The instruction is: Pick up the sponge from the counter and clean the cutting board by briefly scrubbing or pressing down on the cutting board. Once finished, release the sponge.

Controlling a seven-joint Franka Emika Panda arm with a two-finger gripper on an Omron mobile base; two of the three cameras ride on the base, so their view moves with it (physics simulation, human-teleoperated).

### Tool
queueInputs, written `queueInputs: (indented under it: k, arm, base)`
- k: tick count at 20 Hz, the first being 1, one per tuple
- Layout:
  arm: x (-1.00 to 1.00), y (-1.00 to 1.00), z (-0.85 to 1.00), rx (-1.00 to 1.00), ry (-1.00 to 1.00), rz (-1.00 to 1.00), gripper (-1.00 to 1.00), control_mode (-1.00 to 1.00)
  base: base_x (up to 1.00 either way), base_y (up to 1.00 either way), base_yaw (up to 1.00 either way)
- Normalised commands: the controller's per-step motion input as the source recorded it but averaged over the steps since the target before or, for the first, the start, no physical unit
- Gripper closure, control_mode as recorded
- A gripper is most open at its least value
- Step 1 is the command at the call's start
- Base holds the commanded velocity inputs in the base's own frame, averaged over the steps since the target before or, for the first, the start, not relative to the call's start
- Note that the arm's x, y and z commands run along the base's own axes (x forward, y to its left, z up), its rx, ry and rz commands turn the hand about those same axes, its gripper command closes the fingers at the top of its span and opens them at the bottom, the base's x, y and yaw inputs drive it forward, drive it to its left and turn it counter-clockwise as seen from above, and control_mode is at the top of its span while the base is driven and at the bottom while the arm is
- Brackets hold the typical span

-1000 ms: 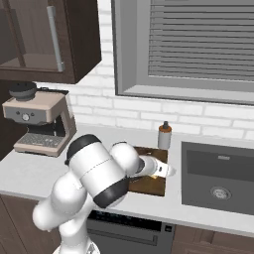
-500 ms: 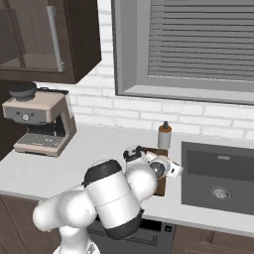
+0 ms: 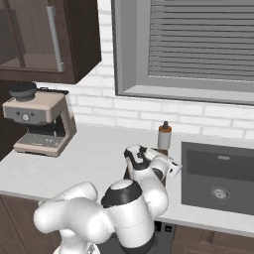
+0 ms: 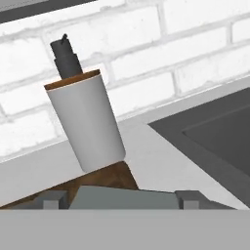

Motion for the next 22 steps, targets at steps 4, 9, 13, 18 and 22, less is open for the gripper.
queueInputs:
  k: [4, 9, 13, 18, 22]
  arm:
    - [0.0, 0.06, 0.03, 0.0, 0.0, 0.0, 1.0, -1.0]
    - [-0.13, 0.26, 0.44, 0.0, -0.02, 0.0, -1.0, -1.0]
    - [-0.01, 0.15, 0.43, 0.0, -0.04, 0.0, -1.0, -1.0]
    - [0.0, 0.0, 0.05, 0.0, 0.0, 0.0, -1.0, -1.0]
    - [-0.05, 0.0, 0.0, 0.0, 0.0, 0.0, -1.0, -1.0]
  base:
    - [0.0, 0.0, 0.0]
    - [0.0, 0.0, 0.0]
    - [0.0, 0.0, 0.0]
    - [0.0, 0.0, 0.0]
    - [0.0, 0.0, 0.0]
